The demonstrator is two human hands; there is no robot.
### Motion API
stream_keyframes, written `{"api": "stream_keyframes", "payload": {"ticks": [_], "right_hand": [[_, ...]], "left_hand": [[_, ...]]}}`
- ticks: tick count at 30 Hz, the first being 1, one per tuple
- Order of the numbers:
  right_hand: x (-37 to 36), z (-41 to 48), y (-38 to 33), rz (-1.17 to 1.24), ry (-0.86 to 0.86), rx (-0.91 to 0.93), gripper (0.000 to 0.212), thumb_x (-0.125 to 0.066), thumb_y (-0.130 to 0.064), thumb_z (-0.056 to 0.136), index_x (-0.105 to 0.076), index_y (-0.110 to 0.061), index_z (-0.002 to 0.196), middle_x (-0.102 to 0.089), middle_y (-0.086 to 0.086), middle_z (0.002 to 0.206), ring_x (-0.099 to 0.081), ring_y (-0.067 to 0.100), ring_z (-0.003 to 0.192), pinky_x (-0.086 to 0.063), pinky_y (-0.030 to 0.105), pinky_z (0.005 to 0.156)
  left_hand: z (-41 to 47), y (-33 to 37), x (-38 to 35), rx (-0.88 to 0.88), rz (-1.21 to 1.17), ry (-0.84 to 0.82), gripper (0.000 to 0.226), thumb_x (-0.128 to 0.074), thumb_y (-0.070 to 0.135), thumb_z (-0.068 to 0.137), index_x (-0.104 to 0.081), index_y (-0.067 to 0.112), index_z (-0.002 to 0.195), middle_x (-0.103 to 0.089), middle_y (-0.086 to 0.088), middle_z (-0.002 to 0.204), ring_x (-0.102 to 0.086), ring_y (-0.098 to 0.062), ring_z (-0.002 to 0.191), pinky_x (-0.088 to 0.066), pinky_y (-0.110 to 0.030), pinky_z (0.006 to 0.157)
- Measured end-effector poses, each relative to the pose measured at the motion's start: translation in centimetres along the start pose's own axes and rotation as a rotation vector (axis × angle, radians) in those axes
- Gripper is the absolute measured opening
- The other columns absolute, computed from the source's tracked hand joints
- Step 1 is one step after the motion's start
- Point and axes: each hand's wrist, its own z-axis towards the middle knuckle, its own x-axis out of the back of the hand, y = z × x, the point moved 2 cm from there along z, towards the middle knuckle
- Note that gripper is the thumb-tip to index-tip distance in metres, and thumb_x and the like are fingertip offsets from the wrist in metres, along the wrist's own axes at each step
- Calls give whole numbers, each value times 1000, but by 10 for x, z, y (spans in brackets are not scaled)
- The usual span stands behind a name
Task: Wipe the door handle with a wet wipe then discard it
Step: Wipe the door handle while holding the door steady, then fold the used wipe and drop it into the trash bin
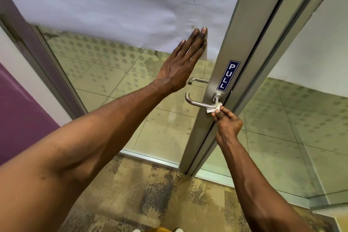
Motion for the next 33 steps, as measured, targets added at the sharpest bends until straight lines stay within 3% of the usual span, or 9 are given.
{"api": "stream_keyframes", "payload": {"ticks": [4, 8, 11, 14, 17, 21, 25, 28, 33], "right_hand": [[3, -21, 4, 97, -43, -66, 19, -73, 13, 88, -73, 7, 106, -79, 20, 102, -81, 30, 85, -65, 26, 70], [1, -51, 8, 75, -132, -98, 19, -75, 12, 87, -74, 1, 102, -81, 19, 100, -81, 25, 79, -64, 25, 67], [-2, -73, 12, 30, -250, -102, 22, -75, 9, 87, -77, -3, 106, -83, 15, 97, -80, 24, 79, -65, 29, 69], [-8, -92, 15, 26, -342, -112, 24, -73, 9, 88, -80, -8, 104, -83, 12, 97, -81, 23, 85, -64, 29, 71], [-15, -111, 22, 6, -426, -130, 26, -71, 11, 87, -83, -11, 96, -83, 12, 97, -80, 23, 85, -63, 29, 70], [-30, -135, 34, -92, -540, -114, 27, -72, 11, 86, -84, -13, 94, -82, 11, 97, -78, 22, 84, -62, 28, 69], [-47, -160, 46, -272, -695, 22, 28, -75, 7, 86, -85, -17, 95, -84, 7, 98, -79, 20, 84, -62, 28, 71], [-60, -176, 57, -426, -800, 135, 29, -74, 8, 86, -86, -16, 96, -84, 4, 96, -79, 20, 90, -61, 27, 77], [-80, -196, 73, -510, -900, 329, 33, -73, 14, 85, -86, -15, 96, -81, 1, 97, -78, 21, 95, -63, 34, 86]], "left_hand": [[-16, -4, 4, 20, 2, -76, 126, -75, -5, 73, -4, 10, 176, 2, -12, 186, -5, -32, 174, -21, -46, 139], [-39, 0, 6, 93, -58, -208, 106, -73, 14, 91, -9, 6, 175, 5, -16, 186, 0, -33, 174, -9, -48, 141], [-70, 4, 8, 261, -235, -324, 75, -72, 35, 102, -39, 7, 164, -14, -17, 184, -22, -34, 170, -15, -45, 139], [-114, 4, 12, 570, -548, -359, 52, -77, 35, 101, -61, 11, 144, -43, -7, 170, -63, -31, 137, -55, -48, 113], [-160, -1, 11, 958, -996, -407, 23, -82, 25, 99, -78, 6, 112, -80, -5, 122, -79, -25, 99, -65, -50, 96], [-210, -3, 24, 1349, -1551, -483, 36, -77, 23, 104, -74, -10, 117, -83, -25, 112, -80, -32, 84, -69, -43, 81], [-242, -7, 42, 1456, -1765, -541, 50, -76, 37, 103, -77, -11, 118, -83, -25, 106, -80, -29, 80, -69, -31, 71], [-266, -16, 48, 1500, -1849, -528, 57, -81, 35, 99, -74, -17, 121, -84, -19, 99, -83, -29, 88, -70, -31, 77], [-302, -37, 53, 1580, -1825, -425, 20, -82, -2, 93, -74, -14, 108, -82, -26, 96, -85, -31, 81, -68, -26, 70]]}}
